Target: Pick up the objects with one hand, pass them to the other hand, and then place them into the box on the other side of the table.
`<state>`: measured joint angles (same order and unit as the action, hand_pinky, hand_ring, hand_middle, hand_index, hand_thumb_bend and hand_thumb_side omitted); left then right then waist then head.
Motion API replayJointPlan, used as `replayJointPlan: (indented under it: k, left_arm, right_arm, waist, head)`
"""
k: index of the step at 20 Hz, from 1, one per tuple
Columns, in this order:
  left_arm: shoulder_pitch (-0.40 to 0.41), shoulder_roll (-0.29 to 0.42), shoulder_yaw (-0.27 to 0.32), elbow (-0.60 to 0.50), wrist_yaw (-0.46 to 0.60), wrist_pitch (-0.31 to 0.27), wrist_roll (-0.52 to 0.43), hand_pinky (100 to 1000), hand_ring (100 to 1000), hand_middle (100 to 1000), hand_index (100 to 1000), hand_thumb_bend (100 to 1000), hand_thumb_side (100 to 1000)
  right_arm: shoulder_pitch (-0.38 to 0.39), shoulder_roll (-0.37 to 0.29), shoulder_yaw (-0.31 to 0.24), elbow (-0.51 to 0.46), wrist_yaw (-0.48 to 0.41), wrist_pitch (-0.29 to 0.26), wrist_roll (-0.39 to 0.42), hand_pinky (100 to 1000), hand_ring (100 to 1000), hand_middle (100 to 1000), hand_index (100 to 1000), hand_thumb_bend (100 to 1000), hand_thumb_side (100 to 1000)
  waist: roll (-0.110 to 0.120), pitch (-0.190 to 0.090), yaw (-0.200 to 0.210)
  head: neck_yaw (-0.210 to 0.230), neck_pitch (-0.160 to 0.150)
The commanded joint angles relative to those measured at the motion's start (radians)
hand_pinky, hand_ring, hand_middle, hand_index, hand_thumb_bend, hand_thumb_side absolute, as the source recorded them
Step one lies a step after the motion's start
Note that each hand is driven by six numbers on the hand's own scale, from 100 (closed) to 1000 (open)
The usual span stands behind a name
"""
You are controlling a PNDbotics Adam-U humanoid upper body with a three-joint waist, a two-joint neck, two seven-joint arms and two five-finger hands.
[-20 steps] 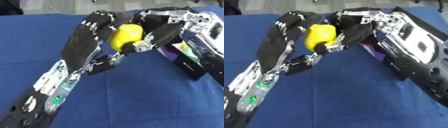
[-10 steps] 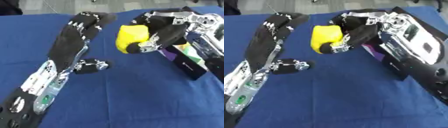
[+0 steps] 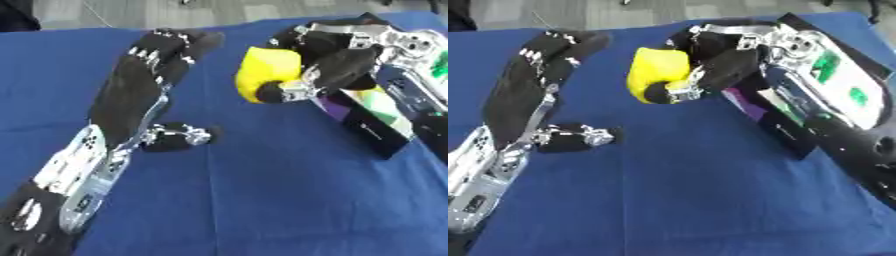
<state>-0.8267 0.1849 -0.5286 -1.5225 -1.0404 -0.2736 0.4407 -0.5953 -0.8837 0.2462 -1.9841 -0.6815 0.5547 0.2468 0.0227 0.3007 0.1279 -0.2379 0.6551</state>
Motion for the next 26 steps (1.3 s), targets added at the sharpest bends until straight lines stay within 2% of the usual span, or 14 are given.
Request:
replayJointPlan:
  k: [1, 7, 14, 21, 25, 26]
  left_arm:
    - [-0.005, 0.035, 0.014, -0.013, 0.0, -0.002, 0.004, 739, 718, 717, 901, 1000, 135]
    - [0.009, 0.073, 0.017, -0.025, 0.015, -0.006, -0.001, 738, 713, 710, 867, 1000, 159]
    - [0.014, 0.081, 0.025, -0.029, 0.038, 0.002, 0.003, 738, 710, 709, 861, 1000, 164]
    - [0.01, 0.087, 0.033, -0.055, 0.056, 0.004, 0.008, 737, 709, 706, 853, 1000, 161]
    - [0.008, 0.089, 0.034, -0.072, 0.065, 0.007, 0.003, 737, 709, 706, 851, 1000, 163]
    - [0.008, 0.089, 0.034, -0.073, 0.066, 0.007, 0.002, 737, 709, 706, 849, 1000, 164]
  right_arm:
    - [0.034, -0.083, -0.062, -0.016, 0.004, -0.051, -0.032, 744, 543, 180, 506, 447, 100]
    - [0.196, -0.18, -0.192, -0.016, 0.014, -0.135, -0.159, 749, 547, 188, 513, 446, 100]
    - [0.347, -0.259, -0.295, -0.011, 0.042, -0.158, -0.243, 745, 555, 203, 524, 445, 100]
    - [0.396, -0.282, -0.336, 0.082, 0.112, -0.204, -0.244, 750, 563, 218, 537, 453, 100]
    - [0.403, -0.285, -0.347, 0.139, 0.155, -0.236, -0.259, 757, 583, 267, 565, 470, 100]
    - [0.405, -0.285, -0.347, 0.148, 0.167, -0.244, -0.261, 764, 602, 304, 597, 487, 100]
  waist:
    - [-0.009, -0.037, -0.003]
    - [-0.001, -0.035, -0.006]
    - [0.009, -0.021, -0.013]
    - [0.015, -0.016, -0.008]
    - [0.016, -0.016, -0.007]
    - [0.016, -0.016, -0.006]
  head:
    - [0.001, -0.022]
    - [-0.016, -0.032]
    - [-0.04, -0.029]
    - [-0.062, -0.032]
    - [-0.062, -0.036]
    - [-0.062, -0.037]
